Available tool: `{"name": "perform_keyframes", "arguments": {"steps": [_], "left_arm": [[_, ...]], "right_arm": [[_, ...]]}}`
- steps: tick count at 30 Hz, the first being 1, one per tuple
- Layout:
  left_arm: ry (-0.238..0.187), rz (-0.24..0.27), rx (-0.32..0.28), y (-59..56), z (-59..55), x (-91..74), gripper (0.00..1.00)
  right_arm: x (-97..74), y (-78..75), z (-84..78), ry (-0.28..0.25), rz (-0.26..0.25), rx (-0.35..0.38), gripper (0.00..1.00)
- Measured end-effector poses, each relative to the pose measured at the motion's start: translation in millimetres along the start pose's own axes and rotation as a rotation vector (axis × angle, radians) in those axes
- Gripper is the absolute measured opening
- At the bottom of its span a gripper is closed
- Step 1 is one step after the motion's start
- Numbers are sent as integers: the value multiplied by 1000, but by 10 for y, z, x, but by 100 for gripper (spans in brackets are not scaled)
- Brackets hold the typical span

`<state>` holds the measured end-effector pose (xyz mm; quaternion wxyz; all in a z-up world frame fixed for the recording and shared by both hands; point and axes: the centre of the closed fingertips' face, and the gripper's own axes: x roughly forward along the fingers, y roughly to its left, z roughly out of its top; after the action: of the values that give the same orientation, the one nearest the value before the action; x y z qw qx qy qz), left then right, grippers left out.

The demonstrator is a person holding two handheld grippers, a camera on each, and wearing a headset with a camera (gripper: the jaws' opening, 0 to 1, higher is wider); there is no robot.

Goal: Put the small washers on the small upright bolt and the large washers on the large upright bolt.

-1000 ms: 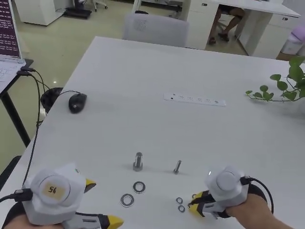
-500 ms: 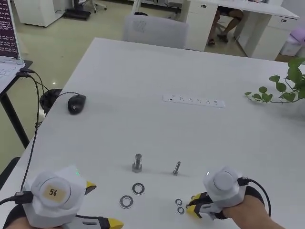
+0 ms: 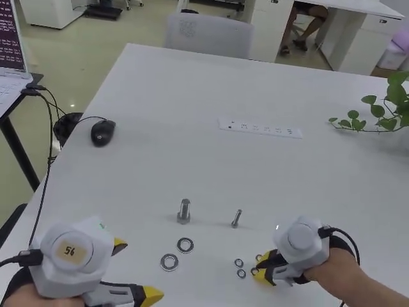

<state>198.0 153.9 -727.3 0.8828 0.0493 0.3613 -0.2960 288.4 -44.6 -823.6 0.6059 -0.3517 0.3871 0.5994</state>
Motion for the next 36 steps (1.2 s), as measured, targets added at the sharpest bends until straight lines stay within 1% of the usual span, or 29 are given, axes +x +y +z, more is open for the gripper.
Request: {"name": "perform_keyframes", "arguments": {"steps": [3, 8, 12, 18, 20, 23, 26, 27, 28, 30, 32, 35, 36], "left_arm": [[1, 1, 1, 0, 2, -1, 68], [0, 0, 3, -9, 11, 7, 68], [0, -1, 1, -21, 14, 5, 68], [2, -1, 3, -20, 19, 2, 68], [1, 1, 2, -7, 17, -1, 68], [3, 3, 3, 0, 19, -7, 68], [4, 2, 5, 3, 19, -5, 68], [5, 1, 5, 1, 21, -1, 68], [5, 1, 6, -4, 25, -2, 68], [3, 0, 7, -17, 41, -5, 68], [3, 1, 10, -16, 48, -7, 68], [3, 2, 7, -5, 36, -9, 68], [5, 3, 8, -4, 31, -10, 68]], "right_arm": [[0, 5, -5, 43, 18, -89, 15], [14, 12, 4, 67, 26, -178, 15], [10, 26, 14, 74, 34, -227, 15], [22, 17, 36, 68, 41, -266, 17], [27, 24, 39, 72, 55, -290, 17], [35, 41, 42, 82, 86, -353, 16], [36, 42, 43, 88, 113, -376, 16], [35, 44, 40, 98, 128, -414, 16], [33, 42, 35, 105, 134, -434, 16], [34, 47, 33, 112, 141, -431, 16], [31, 62, 27, 122, 161, -441, 18], [31, 56, 24, 126, 172, -468, 18], [29, 57, 20, 131, 181, -488, 17]]}}
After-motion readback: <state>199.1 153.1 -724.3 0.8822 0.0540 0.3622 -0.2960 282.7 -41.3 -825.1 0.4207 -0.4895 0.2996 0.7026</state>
